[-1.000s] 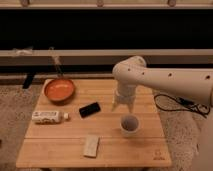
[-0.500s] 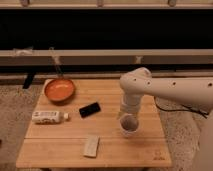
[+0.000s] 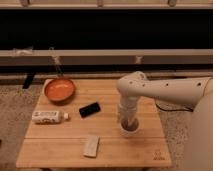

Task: Place the ceramic cup in the ceramic bowl

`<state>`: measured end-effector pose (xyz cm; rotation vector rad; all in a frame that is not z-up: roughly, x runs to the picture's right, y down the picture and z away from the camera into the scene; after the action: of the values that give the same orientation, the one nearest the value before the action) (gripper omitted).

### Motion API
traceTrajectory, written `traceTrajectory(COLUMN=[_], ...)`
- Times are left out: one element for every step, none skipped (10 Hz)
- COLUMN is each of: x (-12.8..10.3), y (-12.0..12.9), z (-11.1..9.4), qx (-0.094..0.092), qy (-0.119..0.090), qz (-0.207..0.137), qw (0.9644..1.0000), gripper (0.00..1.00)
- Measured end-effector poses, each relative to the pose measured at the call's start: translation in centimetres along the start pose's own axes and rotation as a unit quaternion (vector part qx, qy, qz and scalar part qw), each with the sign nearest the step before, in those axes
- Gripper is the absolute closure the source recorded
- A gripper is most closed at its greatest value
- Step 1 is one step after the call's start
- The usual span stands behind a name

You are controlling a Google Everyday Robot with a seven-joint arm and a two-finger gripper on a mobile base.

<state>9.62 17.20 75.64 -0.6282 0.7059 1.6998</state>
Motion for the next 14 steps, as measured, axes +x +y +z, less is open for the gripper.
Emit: traceTrajectory(x=[-0.1, -0.3, -0.5, -0.8, -1.3, -1.5, -1.9, -2.5, -3.2, -3.9, -4.4, -4.8, -5.2, -5.4], y=[0.5, 1.0, 1.7, 2.4, 3.5, 4.8, 6.5, 8.4, 10.8, 13.1, 15.4, 18.0, 20.6, 22.5], z=[0.3, 0.6, 0.6, 0.3, -0.7, -1.5, -2.4, -3.5, -4.8, -5.7, -6.5, -7.2, -7.9, -8.5], qx=[0.001, 0.002, 0.004, 0.006, 0.016, 0.022, 0.028, 0.032, 0.038, 0.044, 0.049, 0.054, 0.060, 0.066], qy=[0.003, 0.005, 0.006, 0.003, -0.004, -0.009, -0.016, -0.024, -0.034, -0.042, -0.050, -0.058, -0.068, -0.077], qz=[-0.004, -0.007, -0.015, -0.024, -0.039, -0.055, -0.078, -0.103, -0.134, -0.163, -0.191, -0.221, -0.252, -0.276], qw=[1.0000, 1.0000, 0.9999, 0.9997, 0.9991, 0.9982, 0.9964, 0.9939, 0.9897, 0.9848, 0.9791, 0.9721, 0.9634, 0.9558], gripper=[0.78, 0.89, 0.97, 1.00, 1.00, 1.00, 1.00, 1.00, 1.00, 1.00, 1.00, 1.00, 1.00, 1.00])
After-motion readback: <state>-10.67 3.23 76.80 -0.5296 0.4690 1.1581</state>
